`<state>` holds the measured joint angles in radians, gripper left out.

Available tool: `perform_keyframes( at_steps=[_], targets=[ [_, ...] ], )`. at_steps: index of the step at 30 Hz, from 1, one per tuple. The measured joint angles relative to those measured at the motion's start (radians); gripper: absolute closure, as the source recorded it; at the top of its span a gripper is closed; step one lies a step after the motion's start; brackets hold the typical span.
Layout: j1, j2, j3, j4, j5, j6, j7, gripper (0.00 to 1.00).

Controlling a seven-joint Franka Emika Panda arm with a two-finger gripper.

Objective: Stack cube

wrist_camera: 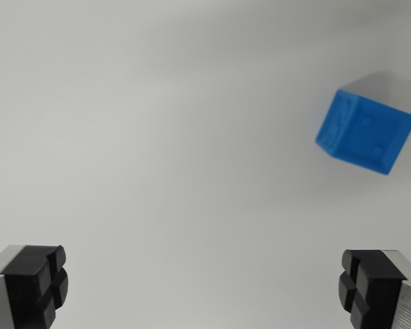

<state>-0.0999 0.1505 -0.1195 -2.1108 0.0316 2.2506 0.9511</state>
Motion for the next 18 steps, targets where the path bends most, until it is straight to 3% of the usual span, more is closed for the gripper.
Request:
perform_keyframes(
  at_steps=[18],
  targets=[
    [-0.042, 0.061, -0.044, -0.056, 0.022, 0.116, 0.036, 0.00]
  ],
)
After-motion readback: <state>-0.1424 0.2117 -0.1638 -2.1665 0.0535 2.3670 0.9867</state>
